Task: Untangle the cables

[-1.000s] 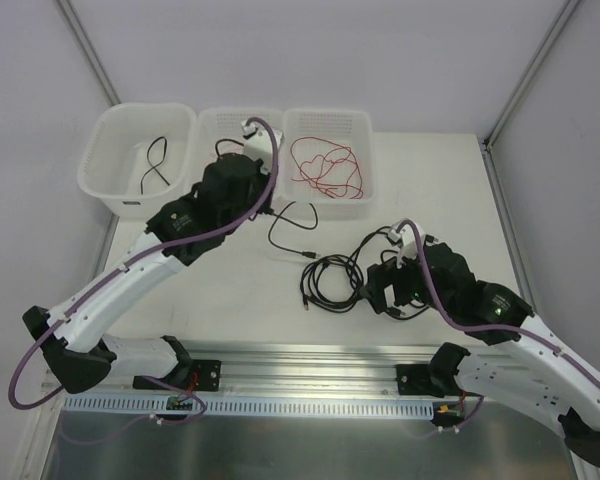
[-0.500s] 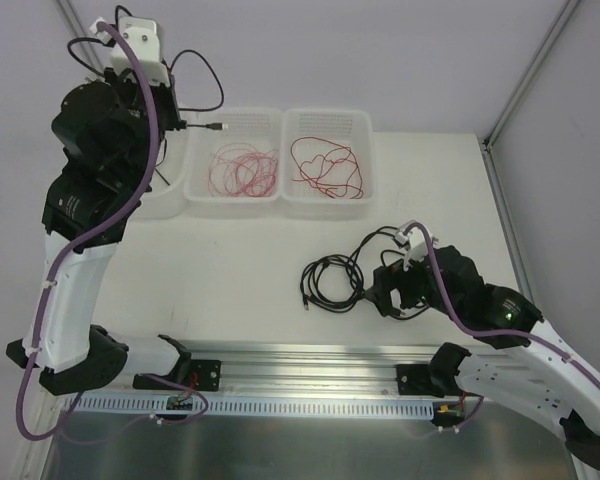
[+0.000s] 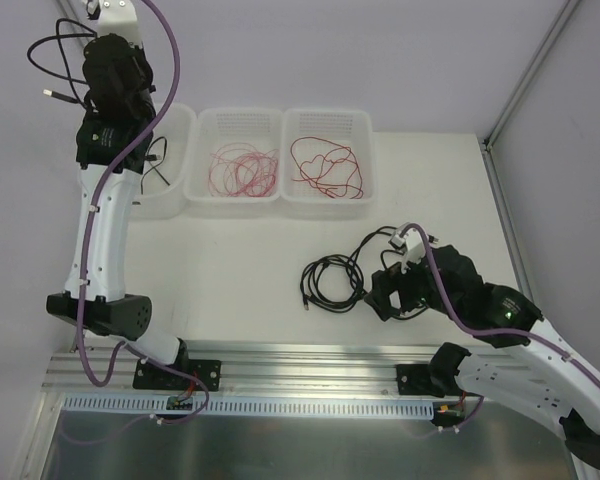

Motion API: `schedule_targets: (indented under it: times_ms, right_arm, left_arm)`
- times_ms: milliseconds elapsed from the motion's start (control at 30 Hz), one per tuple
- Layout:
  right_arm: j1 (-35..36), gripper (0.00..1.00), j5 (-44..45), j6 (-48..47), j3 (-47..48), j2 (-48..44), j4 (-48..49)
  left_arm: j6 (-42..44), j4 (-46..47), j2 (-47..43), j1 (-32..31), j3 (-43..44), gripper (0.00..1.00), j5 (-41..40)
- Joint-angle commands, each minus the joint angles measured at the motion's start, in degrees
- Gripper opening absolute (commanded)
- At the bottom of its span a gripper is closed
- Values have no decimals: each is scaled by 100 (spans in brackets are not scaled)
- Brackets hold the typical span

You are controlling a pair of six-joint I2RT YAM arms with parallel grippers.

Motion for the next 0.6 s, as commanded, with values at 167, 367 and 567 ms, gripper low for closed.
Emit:
schedule_targets:
  times_ms: [167, 367, 567]
  right_arm:
    - [4, 98, -438, -93, -416, -29, 433]
    - [4, 98, -719, -75, -602, -82, 503]
    - [4, 98, -728, -75, -646, -21, 512]
  left_arm:
    - [-564, 820, 232, 506, -625, 0, 40]
    - [-678, 908, 566, 594, -1143, 0, 189]
    - [-898, 1004, 970, 839, -1662, 0, 320]
